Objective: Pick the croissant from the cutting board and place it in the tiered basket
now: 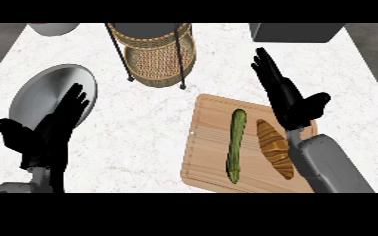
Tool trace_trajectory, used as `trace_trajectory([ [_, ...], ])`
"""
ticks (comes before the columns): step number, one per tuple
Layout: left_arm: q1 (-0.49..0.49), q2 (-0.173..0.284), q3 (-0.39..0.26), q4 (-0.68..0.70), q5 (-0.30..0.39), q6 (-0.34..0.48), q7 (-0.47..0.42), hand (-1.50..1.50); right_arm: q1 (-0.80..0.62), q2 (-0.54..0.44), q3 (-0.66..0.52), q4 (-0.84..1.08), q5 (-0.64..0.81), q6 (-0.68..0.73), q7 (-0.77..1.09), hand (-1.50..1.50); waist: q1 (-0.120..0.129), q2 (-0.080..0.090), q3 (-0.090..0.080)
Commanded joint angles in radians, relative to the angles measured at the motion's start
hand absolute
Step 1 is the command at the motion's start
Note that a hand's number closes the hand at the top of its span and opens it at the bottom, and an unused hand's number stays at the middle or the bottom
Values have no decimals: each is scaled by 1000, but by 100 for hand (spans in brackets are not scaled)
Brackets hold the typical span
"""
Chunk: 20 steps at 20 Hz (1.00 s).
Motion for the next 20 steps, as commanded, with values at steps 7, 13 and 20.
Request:
trace_trajectory([
  [7, -71, -86, -101, 82, -113, -55, -150, 0, -35, -52, 139, 106, 364, -232, 149, -150, -18, 4, 4],
  [13, -118, -169, -128, 193, -197, -50, -216, 0, 53, 191, 67, 35, 245, -218, -37, -150, -6, 7, 15],
  [20, -99, -144, -101, 188, -169, -59, -195, 0, -5, -156, 168, -233, 468, -172, 379, -150, -34, -9, 9],
])
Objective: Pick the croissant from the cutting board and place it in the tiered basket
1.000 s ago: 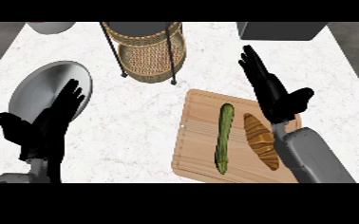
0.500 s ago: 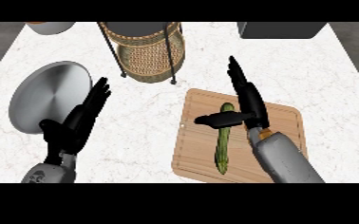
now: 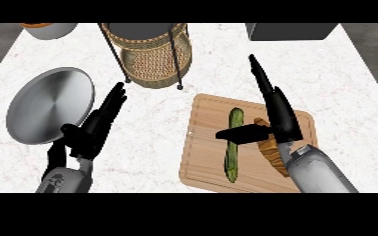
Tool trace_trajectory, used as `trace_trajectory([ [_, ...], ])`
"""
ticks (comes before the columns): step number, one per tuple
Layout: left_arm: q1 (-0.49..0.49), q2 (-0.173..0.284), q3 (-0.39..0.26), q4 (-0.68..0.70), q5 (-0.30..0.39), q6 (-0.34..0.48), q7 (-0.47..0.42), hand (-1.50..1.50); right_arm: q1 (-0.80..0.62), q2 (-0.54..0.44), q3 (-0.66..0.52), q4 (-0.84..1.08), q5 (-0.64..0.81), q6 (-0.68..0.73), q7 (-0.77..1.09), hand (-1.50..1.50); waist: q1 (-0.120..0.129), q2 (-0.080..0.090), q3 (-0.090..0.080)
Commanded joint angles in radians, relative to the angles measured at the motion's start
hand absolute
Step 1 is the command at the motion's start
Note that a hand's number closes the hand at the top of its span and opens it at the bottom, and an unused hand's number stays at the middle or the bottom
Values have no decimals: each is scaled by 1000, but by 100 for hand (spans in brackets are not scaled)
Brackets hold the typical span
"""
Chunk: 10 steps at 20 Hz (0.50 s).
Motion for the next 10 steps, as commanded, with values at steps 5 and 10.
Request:
trace_trajectory([
  [5, 29, 9, 6, 22, -7, -5, -20, 0, -111, -387, 139, -104, 211, 289, 402, -150, -14, -17, -11],
  [10, 13, 8, 2, 12, -10, -10, -10, 0, -213, -485, 232, -233, 205, 565, 663, -150, 7, -11, -7],
])
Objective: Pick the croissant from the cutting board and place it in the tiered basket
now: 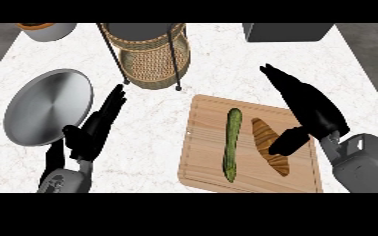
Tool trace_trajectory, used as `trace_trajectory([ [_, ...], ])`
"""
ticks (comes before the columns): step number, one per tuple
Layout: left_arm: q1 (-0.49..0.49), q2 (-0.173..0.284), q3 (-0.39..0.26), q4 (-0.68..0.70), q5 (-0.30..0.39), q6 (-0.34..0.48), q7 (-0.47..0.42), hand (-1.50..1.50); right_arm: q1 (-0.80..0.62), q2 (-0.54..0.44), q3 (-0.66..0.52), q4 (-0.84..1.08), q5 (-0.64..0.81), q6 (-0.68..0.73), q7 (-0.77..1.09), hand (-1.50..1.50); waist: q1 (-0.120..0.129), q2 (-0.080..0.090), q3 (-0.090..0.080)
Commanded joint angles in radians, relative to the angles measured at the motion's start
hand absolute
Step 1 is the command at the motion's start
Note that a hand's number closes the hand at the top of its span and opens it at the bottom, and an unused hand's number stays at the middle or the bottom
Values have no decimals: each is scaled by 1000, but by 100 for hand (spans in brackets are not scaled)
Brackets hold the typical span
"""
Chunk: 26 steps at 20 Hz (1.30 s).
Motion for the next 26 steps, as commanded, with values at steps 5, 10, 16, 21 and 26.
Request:
trace_trajectory([
  [5, -4, 6, 23, 33, 13, -40, -44, 0, -125, -62, 28, -306, -159, 354, 515, -150, 10, 13, 7],
  [10, 32, -20, -12, -38, -19, -12, -7, 0, -130, -7, 33, -371, -171, 364, 704, -150, 26, 16, 9],
  [16, -9, 13, 27, -61, 11, -54, 43, 0, -114, 25, 79, -336, 12, 279, 729, -150, 31, 17, 10],
  [21, -29, -13, 13, -9, -18, -44, 21, 0, -54, -8, 108, -241, 23, 306, 700, -150, 27, 21, 9],
  [26, 1, -32, 28, 13, -26, -48, -38, 0, 20, 42, 91, -224, 67, 291, 661, -150, 27, 21, 10],
])
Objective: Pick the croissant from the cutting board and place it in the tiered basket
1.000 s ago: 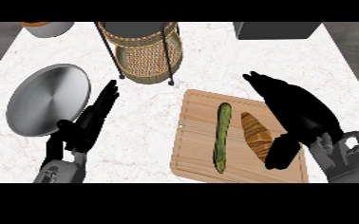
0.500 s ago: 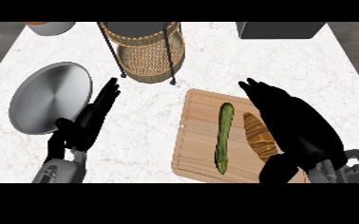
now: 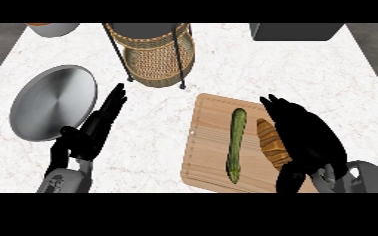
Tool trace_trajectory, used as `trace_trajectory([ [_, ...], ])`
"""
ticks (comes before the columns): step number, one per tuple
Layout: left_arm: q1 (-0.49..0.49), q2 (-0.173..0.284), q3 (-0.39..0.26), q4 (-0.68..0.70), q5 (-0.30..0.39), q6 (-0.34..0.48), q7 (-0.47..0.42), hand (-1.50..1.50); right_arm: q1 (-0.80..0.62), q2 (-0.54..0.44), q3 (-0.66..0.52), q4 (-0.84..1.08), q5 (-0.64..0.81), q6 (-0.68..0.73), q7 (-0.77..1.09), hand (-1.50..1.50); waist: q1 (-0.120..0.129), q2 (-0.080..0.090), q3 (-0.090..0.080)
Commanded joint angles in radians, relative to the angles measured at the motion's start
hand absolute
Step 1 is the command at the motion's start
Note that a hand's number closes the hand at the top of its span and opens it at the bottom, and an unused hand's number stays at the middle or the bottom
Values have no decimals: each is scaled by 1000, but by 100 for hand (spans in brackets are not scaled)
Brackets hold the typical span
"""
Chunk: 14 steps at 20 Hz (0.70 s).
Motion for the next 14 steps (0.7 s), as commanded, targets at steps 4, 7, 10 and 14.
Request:
trace_trajectory([
  [4, 6, 0, 14, -19, -19, -21, 7, 0, 81, 65, -46, 75, 101, 44, 19, -150, 4, 1, 1],
  [7, -8, -1, 22, -71, 4, -20, 75, 0, 100, 124, -16, 110, 168, -2, 82, -150, 6, 0, 1],
  [10, 7, -55, -7, 44, -56, 4, -24, 0, 163, 81, -74, 124, 171, 10, -4, -150, -3, 2, 1],
  [14, 23, -51, 7, -50, -64, 16, 28, 0, 186, 137, -110, 120, 221, 46, 7, -150, 3, 0, 1],
])
